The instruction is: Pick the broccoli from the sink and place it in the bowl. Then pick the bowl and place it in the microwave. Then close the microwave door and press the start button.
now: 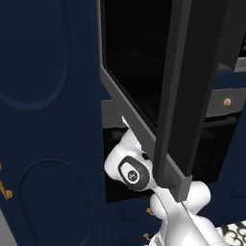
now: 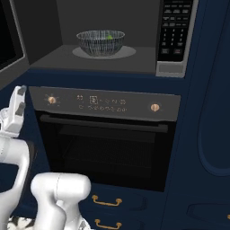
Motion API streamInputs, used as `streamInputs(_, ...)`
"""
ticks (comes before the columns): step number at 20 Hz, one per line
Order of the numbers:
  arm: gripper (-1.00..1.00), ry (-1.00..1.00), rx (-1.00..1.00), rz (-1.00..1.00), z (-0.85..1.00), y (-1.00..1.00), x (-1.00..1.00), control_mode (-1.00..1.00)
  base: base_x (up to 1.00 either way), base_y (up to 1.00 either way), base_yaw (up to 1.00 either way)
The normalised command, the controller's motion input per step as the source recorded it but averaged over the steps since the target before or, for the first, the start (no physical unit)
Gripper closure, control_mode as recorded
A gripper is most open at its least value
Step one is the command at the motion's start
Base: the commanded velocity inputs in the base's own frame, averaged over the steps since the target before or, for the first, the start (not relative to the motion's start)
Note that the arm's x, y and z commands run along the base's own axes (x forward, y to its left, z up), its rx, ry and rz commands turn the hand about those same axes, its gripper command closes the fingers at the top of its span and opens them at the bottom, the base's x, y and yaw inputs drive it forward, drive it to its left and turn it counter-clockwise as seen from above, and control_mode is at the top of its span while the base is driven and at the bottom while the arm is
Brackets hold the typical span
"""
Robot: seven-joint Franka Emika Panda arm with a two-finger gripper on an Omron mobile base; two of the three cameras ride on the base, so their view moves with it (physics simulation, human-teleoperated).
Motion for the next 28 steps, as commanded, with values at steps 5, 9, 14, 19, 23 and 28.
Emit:
streamInputs(5, -1.0, -0.01, 0.0, 0.0, -0.03, 0.15, -0.06, -1.0, 0.0, 0.0, 0.0)
streamInputs(9, -1.0, -0.01, 0.0, 0.0, -0.17, 0.13, -0.17, -1.0, 0.0, 0.0, 0.0)
streamInputs(14, -1.0, 0.0, 0.0, 0.01, -0.24, 0.18, -0.01, -1.0, 0.0, 0.0, 0.0)
streamInputs(19, -1.0, 0.0, 0.0, 0.05, -0.36, 0.33, -0.1, -1.0, 0.0, 0.0, 0.0)
streamInputs(23, -1.0, 0.0, 0.04, 0.08, -0.28, 0.37, -0.02, -1.0, 0.0, 0.0, 0.0)
streamInputs(28, -1.0, 0.0, 0.05, 0.14, -0.25, 0.93, 0.0, -1.0, 0.0, 0.0, 0.0)
